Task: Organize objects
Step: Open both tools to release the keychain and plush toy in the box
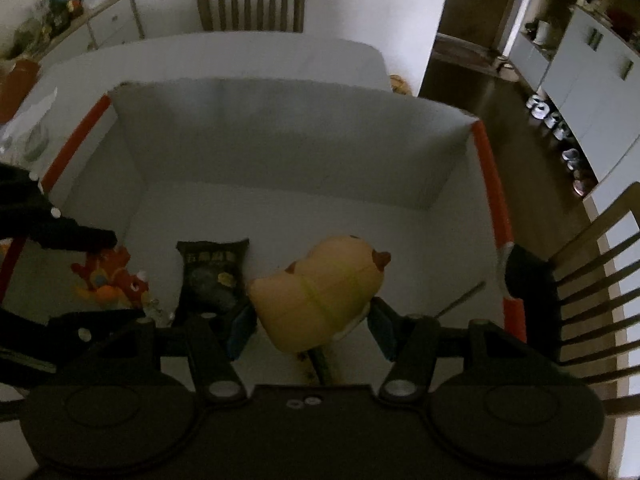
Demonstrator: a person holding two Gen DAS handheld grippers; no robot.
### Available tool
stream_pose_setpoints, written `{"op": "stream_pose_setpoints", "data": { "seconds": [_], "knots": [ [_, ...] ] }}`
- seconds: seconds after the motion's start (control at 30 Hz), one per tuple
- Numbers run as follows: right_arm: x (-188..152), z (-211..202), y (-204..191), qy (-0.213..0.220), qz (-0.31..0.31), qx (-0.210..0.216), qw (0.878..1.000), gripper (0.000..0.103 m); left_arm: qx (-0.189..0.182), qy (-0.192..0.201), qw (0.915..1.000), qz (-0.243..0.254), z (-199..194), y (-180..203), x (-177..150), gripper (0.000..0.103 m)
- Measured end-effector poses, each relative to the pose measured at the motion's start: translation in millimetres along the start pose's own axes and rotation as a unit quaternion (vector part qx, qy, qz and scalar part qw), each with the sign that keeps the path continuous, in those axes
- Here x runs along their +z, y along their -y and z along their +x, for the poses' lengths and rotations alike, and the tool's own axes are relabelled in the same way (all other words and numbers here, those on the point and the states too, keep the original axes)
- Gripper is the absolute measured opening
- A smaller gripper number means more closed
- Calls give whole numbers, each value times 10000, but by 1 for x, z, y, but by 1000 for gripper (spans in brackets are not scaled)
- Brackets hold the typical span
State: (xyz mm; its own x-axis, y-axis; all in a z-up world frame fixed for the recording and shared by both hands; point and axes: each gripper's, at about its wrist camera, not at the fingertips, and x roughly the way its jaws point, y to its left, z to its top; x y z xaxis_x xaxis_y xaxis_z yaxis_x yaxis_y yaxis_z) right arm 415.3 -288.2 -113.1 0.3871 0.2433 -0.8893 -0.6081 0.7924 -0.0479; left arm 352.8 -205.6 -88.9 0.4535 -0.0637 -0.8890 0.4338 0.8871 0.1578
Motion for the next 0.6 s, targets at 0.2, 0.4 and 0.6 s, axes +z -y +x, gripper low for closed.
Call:
{"op": "stream_pose_setpoints", "data": {
  "seconds": [0.2,0.4,0.6],
  "knots": [
    [3,11,-2,-241,-96,-55,9996,61,-24,-223,9997,66,9,0,1,45],
    [4,12,1,-261,-74,-43,9996,64,-55,-212,9997,-85,9,-2,-2,48],
    [-2,5,4,-146,-37,-69,9999,70,-75,-121,9997,-189,5,-4,-3,59]
  ]
}}
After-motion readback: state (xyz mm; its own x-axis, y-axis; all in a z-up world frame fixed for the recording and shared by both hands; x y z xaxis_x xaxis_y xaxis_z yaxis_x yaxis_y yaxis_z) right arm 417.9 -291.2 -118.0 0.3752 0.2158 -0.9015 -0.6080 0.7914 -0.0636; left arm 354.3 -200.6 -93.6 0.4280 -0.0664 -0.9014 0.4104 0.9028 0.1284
